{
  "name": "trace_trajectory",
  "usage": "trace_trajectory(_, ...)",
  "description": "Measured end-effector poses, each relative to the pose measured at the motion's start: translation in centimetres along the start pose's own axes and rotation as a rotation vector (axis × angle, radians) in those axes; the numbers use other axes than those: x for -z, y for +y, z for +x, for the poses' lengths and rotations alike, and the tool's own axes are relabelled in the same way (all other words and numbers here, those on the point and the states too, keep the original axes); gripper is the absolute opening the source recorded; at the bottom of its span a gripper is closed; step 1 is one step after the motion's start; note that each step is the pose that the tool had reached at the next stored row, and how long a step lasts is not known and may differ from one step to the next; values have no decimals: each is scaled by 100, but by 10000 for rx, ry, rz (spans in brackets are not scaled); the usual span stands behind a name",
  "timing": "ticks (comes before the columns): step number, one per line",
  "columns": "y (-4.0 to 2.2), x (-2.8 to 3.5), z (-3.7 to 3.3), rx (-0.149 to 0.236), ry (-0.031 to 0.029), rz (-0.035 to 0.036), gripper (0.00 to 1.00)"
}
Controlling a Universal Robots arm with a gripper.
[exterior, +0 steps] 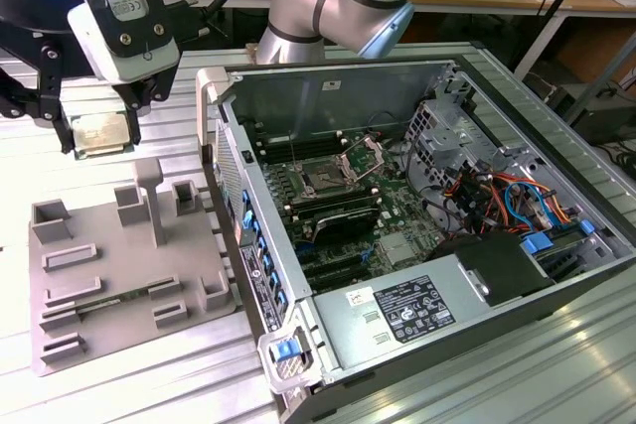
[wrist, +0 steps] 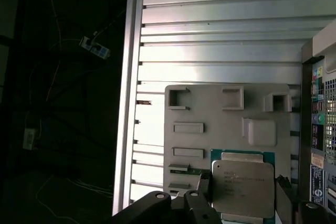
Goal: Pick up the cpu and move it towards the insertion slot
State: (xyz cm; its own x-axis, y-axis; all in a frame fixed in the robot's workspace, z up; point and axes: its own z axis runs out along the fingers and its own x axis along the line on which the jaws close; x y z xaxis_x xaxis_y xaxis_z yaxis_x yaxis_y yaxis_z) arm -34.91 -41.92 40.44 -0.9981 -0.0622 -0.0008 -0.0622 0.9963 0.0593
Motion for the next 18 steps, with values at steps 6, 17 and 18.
trace_trajectory(6,-4,0,-64,1,0,0,55)
trace_trajectory(17,-8,0,-135,0,0,0,55)
trace_trajectory(18,-9,1,-141,0,0,0,55)
